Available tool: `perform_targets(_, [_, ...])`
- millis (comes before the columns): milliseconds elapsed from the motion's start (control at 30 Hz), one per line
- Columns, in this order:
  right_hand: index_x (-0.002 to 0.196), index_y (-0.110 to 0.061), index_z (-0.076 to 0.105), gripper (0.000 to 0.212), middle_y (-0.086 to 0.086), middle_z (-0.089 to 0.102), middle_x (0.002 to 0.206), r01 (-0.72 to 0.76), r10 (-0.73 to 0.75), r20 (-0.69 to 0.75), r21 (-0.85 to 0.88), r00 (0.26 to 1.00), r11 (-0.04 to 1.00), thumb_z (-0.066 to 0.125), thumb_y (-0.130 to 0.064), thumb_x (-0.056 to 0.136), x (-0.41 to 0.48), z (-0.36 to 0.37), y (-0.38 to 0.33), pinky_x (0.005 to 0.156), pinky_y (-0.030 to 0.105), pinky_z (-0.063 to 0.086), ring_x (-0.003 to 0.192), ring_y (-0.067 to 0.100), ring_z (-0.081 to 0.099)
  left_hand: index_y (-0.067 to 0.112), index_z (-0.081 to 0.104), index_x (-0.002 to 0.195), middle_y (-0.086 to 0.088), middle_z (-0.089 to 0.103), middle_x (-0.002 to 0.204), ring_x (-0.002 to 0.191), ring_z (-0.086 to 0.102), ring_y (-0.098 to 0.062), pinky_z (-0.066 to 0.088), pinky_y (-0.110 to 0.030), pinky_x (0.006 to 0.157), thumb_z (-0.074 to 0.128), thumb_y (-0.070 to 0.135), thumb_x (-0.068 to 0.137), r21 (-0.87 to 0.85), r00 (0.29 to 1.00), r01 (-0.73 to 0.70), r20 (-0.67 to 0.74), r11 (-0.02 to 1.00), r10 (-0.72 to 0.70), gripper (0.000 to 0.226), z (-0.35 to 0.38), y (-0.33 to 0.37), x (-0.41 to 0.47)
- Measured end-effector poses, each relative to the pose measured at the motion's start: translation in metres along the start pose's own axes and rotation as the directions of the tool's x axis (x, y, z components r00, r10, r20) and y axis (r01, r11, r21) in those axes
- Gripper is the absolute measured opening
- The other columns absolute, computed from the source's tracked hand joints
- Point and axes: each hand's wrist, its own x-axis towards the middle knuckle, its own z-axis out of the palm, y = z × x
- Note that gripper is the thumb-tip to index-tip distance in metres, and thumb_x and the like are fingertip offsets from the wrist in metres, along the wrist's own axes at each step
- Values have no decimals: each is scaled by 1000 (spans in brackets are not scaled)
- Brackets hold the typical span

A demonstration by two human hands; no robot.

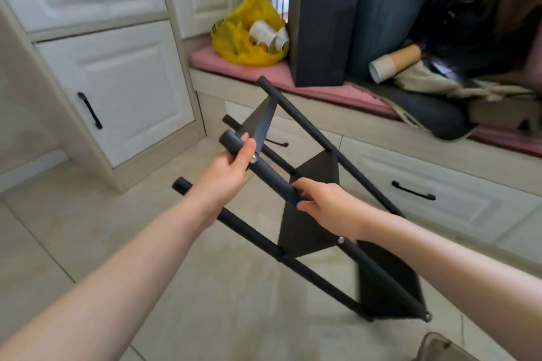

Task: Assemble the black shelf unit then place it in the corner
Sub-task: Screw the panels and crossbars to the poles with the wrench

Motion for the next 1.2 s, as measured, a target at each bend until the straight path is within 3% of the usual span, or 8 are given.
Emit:
perform_targets(67, [134,-21,49,30,3,63,124,-1,5,-51,81,999,997,48,-20,104,-2,-9,-7,88,28,46,108,18,60,31,46,150,14,56,126,136,46,-13,27,-27,102,47,64,98,36,997,-69,-33,997,70,62,-5,25,3])
perform_targets(167, [134,-22,49,32,2,62,126,15,3,-88,211,996,977,50,-19,103,-8,-19,-16,90,29,50,112,17,60,34,52,145,22,60,114,115,55,0,34,-14,90,66,54,91,121,985,-161,-34,979,167,59,-9,58,-4])
perform_targets(333, [130,-24,49,31,2,60,122,55,-16,-92,449,996,892,55,-19,101,-34,-14,-26,78,23,55,109,18,62,33,53,144,9,63,131,132,53,-20,35,-51,117,83,45,79,371,940,-306,-27,877,339,73,-3,86,-33])
perform_targets(567, [117,-38,46,25,-17,58,104,57,-10,-78,626,997,778,59,-27,99,-64,5,-21,68,15,56,95,4,63,20,64,135,8,62,134,134,50,-17,27,-54,120,78,17,84,413,873,-422,-55,807,484,53,23,93,-77])
perform_targets(767, [116,-22,65,24,-9,72,109,-32,93,-60,651,994,759,68,-27,93,-80,-21,3,80,27,60,102,3,67,27,67,131,20,57,134,127,41,4,7,-51,124,77,11,81,449,865,-448,2,773,501,53,32,91,-102])
perform_targets(900, [118,-15,64,25,2,71,106,-77,351,-231,730,907,679,67,-23,94,-87,-62,41,81,31,59,97,12,70,33,66,128,23,54,139,133,39,8,2,-48,126,78,9,82,454,852,-500,101,738,514,53,18,84,-108])
perform_targets(1000, [127,-12,56,32,6,65,112,-122,520,-328,746,788,655,63,-22,97,-88,-78,67,76,32,57,97,19,67,38,65,125,26,49,144,128,31,25,-2,-45,127,79,10,82,432,838,-536,173,725,517,54,4,78,-109])
perform_targets(1200, [140,-15,42,47,8,56,117,-176,569,-398,689,720,703,61,-24,98,-82,-79,87,83,38,54,107,26,59,42,65,122,28,47,146,131,31,25,-7,-42,127,82,10,80,426,805,-590,256,686,534,56,-8,71,-111])
